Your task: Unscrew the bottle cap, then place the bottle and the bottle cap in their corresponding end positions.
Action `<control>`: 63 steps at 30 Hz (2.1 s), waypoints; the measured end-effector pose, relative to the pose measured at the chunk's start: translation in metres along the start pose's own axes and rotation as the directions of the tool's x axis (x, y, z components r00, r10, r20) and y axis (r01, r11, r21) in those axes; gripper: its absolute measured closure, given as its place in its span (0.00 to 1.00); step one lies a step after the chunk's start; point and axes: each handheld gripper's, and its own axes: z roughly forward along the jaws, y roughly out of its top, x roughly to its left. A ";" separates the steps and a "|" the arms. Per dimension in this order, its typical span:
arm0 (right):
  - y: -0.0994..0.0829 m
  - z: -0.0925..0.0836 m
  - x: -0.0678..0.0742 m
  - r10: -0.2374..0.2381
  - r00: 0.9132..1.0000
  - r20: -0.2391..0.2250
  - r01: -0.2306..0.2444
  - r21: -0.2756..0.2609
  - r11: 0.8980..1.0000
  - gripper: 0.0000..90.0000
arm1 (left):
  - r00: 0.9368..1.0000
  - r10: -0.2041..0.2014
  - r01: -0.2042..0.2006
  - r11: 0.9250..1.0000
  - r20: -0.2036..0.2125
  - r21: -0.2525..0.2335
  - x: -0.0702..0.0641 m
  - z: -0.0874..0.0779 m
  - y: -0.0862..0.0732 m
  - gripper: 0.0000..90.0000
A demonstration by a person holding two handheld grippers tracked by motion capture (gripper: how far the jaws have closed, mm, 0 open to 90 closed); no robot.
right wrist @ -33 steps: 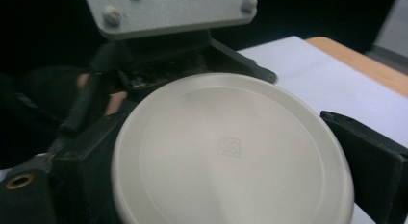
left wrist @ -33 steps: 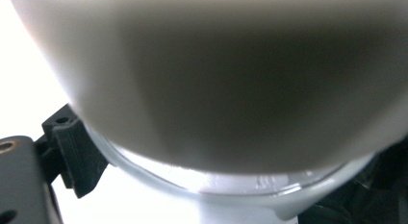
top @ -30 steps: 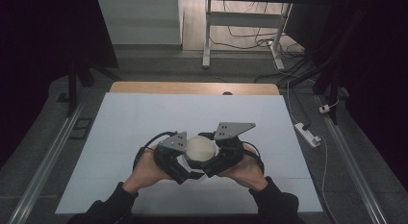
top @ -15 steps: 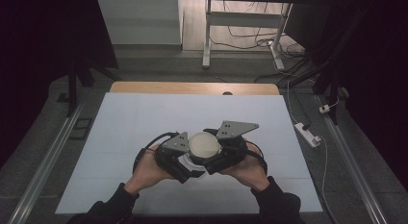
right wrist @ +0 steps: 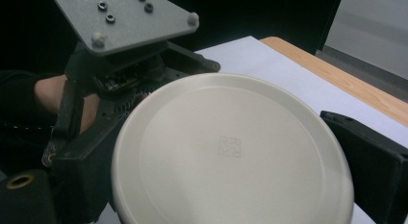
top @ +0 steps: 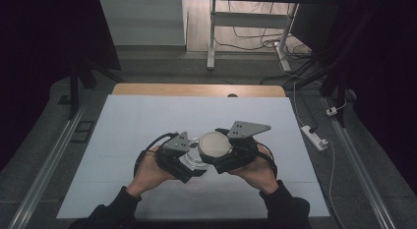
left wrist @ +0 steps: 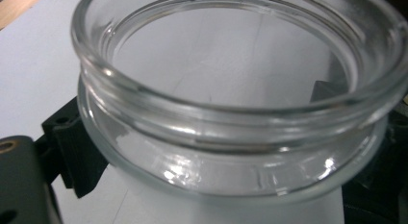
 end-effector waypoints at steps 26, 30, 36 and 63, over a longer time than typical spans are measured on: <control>-0.018 0.000 -0.002 0.030 0.999 -0.016 -0.030 0.018 0.999 0.08 | 0.994 -0.073 0.071 0.997 -0.086 -0.023 0.027 -0.001 -0.015 0.08; -0.021 0.002 -0.001 0.031 0.999 -0.022 -0.031 0.023 0.999 0.08 | 0.992 -0.074 0.072 0.997 -0.098 -0.029 0.030 -0.002 -0.015 0.08; -0.029 0.002 0.001 0.032 0.999 -0.027 -0.032 0.020 0.999 0.08 | 0.990 -0.081 0.078 0.996 -0.113 -0.038 0.037 0.000 -0.015 0.08; -0.067 0.011 0.015 0.032 0.999 -0.026 -0.030 0.070 0.997 0.08 | 0.987 -0.078 0.071 0.996 -0.143 -0.053 0.064 0.023 -0.007 0.08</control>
